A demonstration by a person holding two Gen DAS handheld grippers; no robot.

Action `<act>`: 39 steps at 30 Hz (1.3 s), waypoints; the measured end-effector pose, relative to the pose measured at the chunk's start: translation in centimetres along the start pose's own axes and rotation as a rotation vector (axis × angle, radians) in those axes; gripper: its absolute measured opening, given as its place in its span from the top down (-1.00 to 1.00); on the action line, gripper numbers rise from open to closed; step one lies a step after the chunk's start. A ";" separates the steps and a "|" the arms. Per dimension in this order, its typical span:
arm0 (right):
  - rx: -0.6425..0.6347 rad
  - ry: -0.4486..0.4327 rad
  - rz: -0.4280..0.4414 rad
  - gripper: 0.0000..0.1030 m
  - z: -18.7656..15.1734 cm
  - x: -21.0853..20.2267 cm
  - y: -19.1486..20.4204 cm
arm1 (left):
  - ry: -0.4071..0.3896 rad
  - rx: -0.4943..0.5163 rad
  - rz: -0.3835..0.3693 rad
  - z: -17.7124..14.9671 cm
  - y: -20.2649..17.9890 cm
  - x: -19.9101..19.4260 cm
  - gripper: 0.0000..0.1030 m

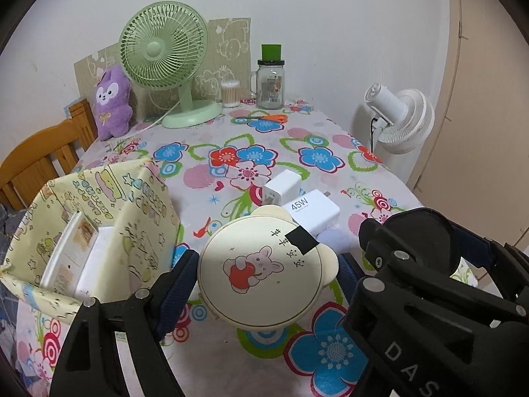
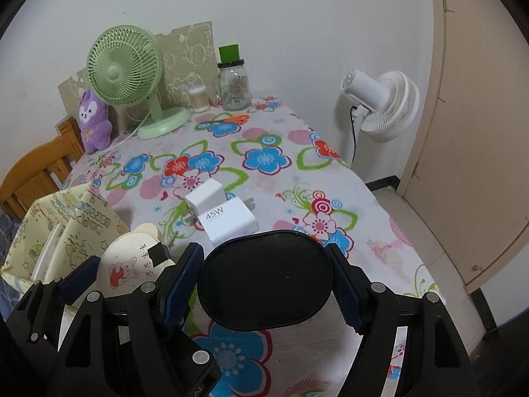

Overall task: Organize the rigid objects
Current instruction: 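Carry the cream compact and black round case over the fabric box with both grippers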

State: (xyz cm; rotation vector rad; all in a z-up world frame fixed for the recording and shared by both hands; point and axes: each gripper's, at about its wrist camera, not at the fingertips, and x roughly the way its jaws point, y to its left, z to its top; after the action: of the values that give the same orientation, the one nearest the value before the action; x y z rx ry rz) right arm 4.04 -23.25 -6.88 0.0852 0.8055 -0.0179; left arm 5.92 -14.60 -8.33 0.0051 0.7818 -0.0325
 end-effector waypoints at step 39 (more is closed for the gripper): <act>0.002 -0.065 -0.019 -0.49 4.7 -5.0 4.0 | -0.056 0.104 -0.044 4.9 2.9 -5.1 -0.65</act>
State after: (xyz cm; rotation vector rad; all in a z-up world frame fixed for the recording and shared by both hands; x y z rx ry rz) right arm 4.19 -19.74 0.27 0.0787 0.7410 -0.0391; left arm 5.82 -11.69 -1.27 0.0849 0.7240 -0.1145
